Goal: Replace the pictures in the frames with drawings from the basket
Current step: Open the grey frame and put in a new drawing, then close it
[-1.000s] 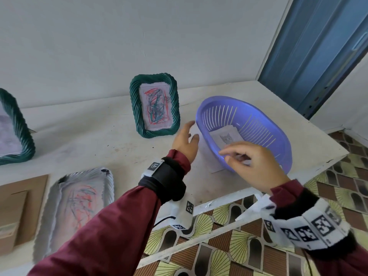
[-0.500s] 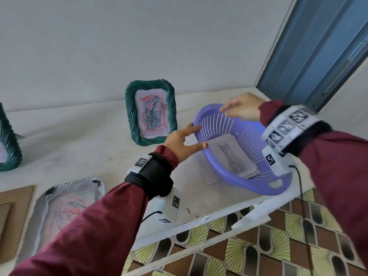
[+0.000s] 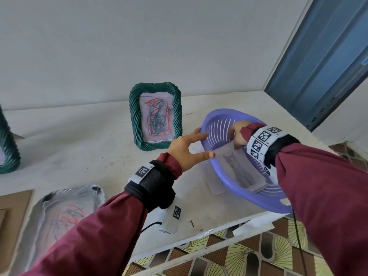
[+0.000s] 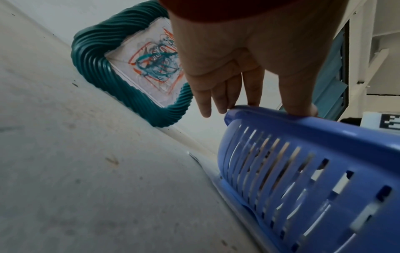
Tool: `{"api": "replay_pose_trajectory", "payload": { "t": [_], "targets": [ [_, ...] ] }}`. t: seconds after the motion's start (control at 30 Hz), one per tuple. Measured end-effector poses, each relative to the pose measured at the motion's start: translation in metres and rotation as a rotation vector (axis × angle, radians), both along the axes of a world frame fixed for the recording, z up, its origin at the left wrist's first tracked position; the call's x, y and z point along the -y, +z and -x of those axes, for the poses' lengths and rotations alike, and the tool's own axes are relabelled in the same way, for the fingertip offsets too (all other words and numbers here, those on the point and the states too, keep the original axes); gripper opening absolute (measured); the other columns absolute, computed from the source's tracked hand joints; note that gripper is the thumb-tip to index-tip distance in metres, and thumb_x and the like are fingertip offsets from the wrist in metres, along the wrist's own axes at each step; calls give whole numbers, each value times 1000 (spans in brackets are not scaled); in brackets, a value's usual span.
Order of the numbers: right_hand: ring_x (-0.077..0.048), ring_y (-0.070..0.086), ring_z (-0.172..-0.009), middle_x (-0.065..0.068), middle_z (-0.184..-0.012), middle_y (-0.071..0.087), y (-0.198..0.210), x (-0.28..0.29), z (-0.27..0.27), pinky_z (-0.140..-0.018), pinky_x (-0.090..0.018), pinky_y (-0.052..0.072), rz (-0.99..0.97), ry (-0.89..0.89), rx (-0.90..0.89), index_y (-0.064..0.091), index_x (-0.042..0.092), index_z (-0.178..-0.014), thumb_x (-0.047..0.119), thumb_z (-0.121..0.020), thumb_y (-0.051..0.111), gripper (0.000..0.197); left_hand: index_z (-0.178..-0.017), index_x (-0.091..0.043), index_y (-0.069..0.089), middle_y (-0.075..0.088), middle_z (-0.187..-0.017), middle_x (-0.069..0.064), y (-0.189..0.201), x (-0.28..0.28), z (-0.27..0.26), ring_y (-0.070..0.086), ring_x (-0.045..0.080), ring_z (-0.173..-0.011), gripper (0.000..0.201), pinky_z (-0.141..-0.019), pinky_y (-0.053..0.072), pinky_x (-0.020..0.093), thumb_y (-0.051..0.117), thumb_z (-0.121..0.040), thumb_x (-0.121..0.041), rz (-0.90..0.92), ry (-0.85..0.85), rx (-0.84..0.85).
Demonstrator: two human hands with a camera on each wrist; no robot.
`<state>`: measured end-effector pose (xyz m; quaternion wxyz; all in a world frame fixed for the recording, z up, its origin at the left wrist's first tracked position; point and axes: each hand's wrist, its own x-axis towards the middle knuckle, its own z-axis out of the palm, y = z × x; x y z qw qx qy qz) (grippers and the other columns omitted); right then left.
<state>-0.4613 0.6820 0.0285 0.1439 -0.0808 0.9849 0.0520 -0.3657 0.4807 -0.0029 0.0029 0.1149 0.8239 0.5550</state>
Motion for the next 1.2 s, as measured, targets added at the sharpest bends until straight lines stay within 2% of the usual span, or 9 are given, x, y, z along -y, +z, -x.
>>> {"api": "replay_pose_trajectory", "payload": {
  "t": [0.27, 0.37, 0.47, 0.6, 0.7, 0.83, 0.97, 1.1, 1.2],
  "targets": [
    [-29, 60, -96, -12, -110, 63, 35, 10, -13, -71, -27, 41, 75, -49, -58, 65, 8, -103, 8, -80, 68, 23, -126, -26, 54, 38, -145, -4, 2, 0, 0, 36, 7, -132, 60, -110, 32, 35, 77, -71, -29, 16, -11, 0],
    [-23, 60, -76, -10, -108, 62, 48, 8, -18, -67, -24, 42, 165, -51, -78, 62, 11, -97, 6, -79, 68, 20, -128, -27, 52, 37, -146, -4, 5, -1, -1, 35, 7, -133, 61, -109, 32, 32, 76, -72, -30, 36, -13, 3],
    [-16, 57, -59, -6, -83, 62, 69, 6, -27, -60, -24, 44, 337, -44, -103, 59, 12, -94, 4, -80, 64, 17, -134, -29, 43, 36, -147, -3, 8, -1, -4, 35, 10, -133, 67, -108, 31, 28, 74, -75, -30, 77, -18, -32],
    [-16, 55, -58, -6, -71, 61, 106, 10, -59, -71, -33, 50, 692, 46, -135, 57, 14, -98, 2, -84, 58, 19, -141, -21, 29, 40, -143, -2, 11, 2, -12, 38, 11, -130, 75, -97, 28, 13, 71, -79, -23, 45, 17, -86],
    [-14, 57, -63, -8, -72, 60, 127, 18, -91, -69, -19, 50, 946, 132, -120, 58, 16, -101, 0, -86, 56, 22, -143, -14, 23, 37, -145, 2, 21, 7, -23, 34, 6, -130, 80, -93, 30, 2, 70, -79, -13, -172, 37, -58],
    [-12, 59, -65, -11, -75, 60, 134, 31, -124, -66, -16, 50, 1272, 196, -60, 58, 17, -103, -4, -87, 54, 27, -133, -16, 37, 58, -126, 2, 47, 25, -45, 52, 11, -118, 71, -99, 41, 28, 72, -71, -15, -468, -20, 13],
    [-9, 59, -63, -6, -74, 61, 115, 54, -139, -65, -20, 51, 1357, 146, -102, 56, 18, -103, -4, -86, 56, 27, -112, -11, 52, 66, -62, -5, 63, 58, -74, 63, 9, -64, 45, -65, 54, 24, 65, -75, 11, -625, 88, -22],
    [-14, 57, -71, 2, -83, 58, 79, 94, -156, -65, -16, 43, 1253, 47, -559, 49, 16, -86, 2, -77, 64, 23, -100, -20, 55, 67, -63, -2, 57, 86, -98, 63, 14, -63, 39, -63, 53, 26, 71, -73, 4, -484, 310, -138],
    [-2, 58, -75, 8, -87, 59, 49, 132, -182, -64, -14, 45, 1341, 113, -451, 47, 26, -82, 14, -80, 64, 21, -99, -26, 54, 67, -70, 6, 48, 103, -113, 63, 21, -67, 39, -67, 53, 33, 70, -75, 1, -383, 421, -189]
  ]
}}
